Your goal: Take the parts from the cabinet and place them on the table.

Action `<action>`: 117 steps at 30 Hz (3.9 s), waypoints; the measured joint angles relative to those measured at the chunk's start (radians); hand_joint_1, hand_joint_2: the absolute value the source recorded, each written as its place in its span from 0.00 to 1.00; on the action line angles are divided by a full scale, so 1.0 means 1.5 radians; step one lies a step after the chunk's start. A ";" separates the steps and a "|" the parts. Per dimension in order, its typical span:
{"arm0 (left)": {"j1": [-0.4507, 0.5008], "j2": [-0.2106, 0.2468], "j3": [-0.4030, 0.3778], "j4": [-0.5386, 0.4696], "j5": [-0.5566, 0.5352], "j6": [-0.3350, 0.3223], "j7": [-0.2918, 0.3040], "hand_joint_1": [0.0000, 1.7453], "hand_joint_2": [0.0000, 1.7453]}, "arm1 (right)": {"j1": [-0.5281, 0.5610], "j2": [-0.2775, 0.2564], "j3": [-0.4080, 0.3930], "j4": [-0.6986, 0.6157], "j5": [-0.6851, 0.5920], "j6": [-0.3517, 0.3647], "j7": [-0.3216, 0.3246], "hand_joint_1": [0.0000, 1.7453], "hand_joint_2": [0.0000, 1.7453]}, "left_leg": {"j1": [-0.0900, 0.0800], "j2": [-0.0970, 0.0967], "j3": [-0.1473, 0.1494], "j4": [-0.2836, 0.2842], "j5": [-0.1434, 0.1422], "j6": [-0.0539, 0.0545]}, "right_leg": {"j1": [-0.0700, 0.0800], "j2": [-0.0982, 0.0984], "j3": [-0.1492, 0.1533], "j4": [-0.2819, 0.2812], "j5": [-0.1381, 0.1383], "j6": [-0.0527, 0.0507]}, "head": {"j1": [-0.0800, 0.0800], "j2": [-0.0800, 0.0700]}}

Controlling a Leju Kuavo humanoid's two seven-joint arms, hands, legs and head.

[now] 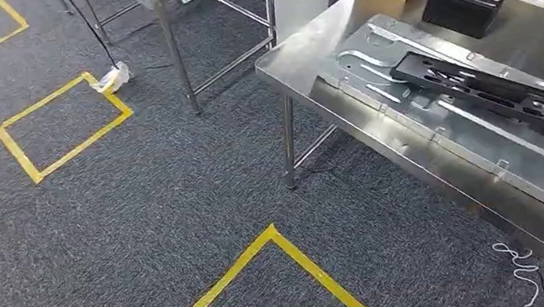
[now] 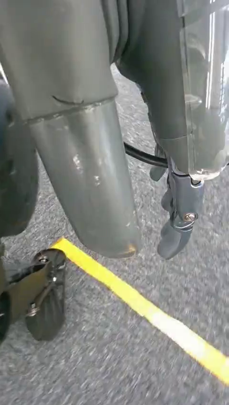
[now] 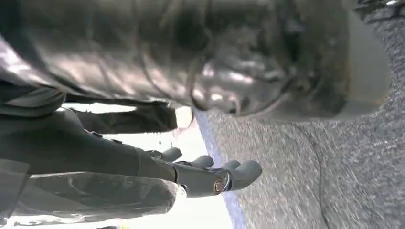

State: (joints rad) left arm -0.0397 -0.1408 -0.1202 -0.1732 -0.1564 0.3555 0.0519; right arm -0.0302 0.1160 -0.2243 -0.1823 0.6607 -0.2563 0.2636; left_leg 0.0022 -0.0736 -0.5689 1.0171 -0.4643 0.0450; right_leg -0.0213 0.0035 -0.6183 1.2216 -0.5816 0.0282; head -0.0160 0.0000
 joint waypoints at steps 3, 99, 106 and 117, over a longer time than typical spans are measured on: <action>-0.002 -0.002 0.000 0.000 -0.001 0.000 0.000 0.00 0.00 | 0.003 -0.003 -0.003 0.000 -0.002 0.001 0.001 0.00 0.00 | -0.004 -0.024 -0.002 0.004 -0.001 -0.005 | 0.000 0.062 0.047 -0.123 0.049 -0.013 | 0.000 0.000; -0.002 0.004 0.074 0.000 0.054 0.072 -0.050 0.00 0.00 | -0.003 -0.004 -0.034 0.002 0.035 0.016 -0.008 0.00 0.00 | 0.002 -0.037 -0.005 0.004 0.003 -0.025 | -0.003 0.052 0.042 -0.118 0.048 -0.007 | -0.006 0.000; -0.001 0.004 0.079 0.000 0.054 0.072 -0.050 0.00 0.00 | 0.000 -0.001 -0.034 0.002 0.035 0.016 -0.008 0.00 0.00 | 0.005 0.041 -0.093 0.183 -0.093 -0.045 | 0.002 -0.019 0.049 -0.132 0.052 -0.036 | -0.010 0.000; 0.002 0.008 0.080 0.000 0.024 0.075 -0.001 0.00 0.00 | -0.009 0.004 -0.037 0.000 0.030 0.025 0.001 0.00 0.00 | 0.003 0.072 0.014 -0.012 0.001 -0.013 | 0.008 -0.082 0.071 -0.132 0.035 -0.010 | -0.010 0.000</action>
State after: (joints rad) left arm -0.0364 -0.1289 -0.0008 -0.1736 -0.1198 0.4685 0.0504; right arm -0.0430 0.1213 -0.2800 -0.1820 0.7061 -0.2193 0.2647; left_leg 0.0066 0.0346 -0.5486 0.9991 -0.4626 0.0253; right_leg -0.0092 -0.1189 -0.5125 1.0238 -0.5298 0.0134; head -0.0305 0.0000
